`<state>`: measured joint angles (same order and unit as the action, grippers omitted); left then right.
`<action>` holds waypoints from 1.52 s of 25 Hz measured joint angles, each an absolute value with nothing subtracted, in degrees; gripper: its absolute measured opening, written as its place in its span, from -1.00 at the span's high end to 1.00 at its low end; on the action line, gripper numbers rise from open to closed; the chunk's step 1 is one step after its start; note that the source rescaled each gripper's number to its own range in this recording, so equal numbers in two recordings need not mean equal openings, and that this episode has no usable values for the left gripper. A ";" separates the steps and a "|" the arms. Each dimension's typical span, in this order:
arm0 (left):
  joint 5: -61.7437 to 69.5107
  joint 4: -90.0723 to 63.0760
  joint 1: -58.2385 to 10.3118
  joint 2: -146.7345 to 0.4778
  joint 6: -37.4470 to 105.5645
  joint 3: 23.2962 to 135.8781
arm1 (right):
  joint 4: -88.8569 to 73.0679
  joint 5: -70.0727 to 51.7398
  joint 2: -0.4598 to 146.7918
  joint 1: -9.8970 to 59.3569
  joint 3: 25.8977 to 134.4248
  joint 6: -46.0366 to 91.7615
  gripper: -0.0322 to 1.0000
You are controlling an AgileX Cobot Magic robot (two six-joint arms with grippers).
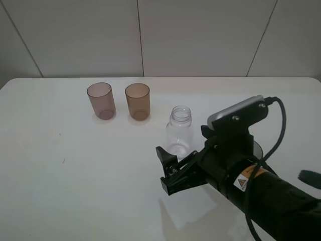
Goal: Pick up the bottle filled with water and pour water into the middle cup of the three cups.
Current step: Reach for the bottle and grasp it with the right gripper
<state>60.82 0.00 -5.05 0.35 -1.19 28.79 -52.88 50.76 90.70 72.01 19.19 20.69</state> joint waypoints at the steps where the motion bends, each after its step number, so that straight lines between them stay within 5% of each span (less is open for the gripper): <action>1: 60.82 0.00 -5.05 0.35 -1.19 28.79 | -52.90 50.81 91.33 72.01 19.60 20.83 -1.00; 17: 60.82 0.00 -5.05 0.35 -1.19 28.79 | -53.63 48.90 93.20 71.44 20.21 22.60 -1.00; 38: 60.82 0.00 -5.05 0.35 -1.19 28.79 | -50.40 37.11 93.31 60.08 24.69 26.21 -1.00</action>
<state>60.82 0.00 -5.05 0.35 -1.19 28.79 -50.40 37.11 93.31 60.08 24.69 26.21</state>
